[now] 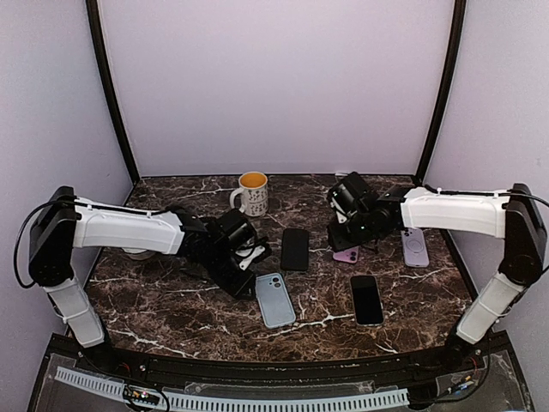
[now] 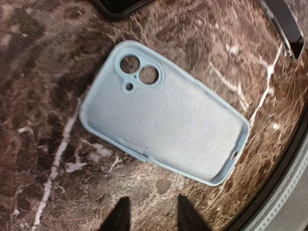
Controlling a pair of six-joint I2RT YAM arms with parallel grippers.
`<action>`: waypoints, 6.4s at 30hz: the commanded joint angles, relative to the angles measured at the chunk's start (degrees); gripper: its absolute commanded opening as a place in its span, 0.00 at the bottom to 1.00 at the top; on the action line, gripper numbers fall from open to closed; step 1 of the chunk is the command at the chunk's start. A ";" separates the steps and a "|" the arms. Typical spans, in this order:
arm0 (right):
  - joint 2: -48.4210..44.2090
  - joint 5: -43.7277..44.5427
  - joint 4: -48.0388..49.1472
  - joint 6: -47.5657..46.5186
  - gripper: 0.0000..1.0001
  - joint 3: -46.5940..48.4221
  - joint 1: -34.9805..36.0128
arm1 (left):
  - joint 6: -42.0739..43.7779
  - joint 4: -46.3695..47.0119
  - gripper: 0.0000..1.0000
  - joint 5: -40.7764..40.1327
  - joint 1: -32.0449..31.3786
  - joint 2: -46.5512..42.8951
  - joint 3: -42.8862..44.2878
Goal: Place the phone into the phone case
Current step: Move the phone to the center of the board, then pick up the phone at the center of the board, then pass from the right arm to the left
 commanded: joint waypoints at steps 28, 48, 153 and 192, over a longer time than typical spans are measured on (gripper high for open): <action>5.45 -5.26 -4.68 -5.66 0.93 0.62 -39.49 | 11.69 -0.91 0.93 -14.95 7.79 -9.34 6.77; 12.83 5.24 5.72 19.26 0.98 4.37 -13.73 | 11.81 -2.62 0.93 -15.05 7.79 -7.66 7.08; -3.73 -31.61 -10.58 0.18 0.42 -5.89 0.91 | 70.83 77.14 0.83 -21.93 -16.02 10.75 -14.28; -5.09 -34.89 -16.41 -4.11 0.40 -2.70 2.89 | 68.75 61.42 0.03 -17.89 -15.83 12.57 -6.19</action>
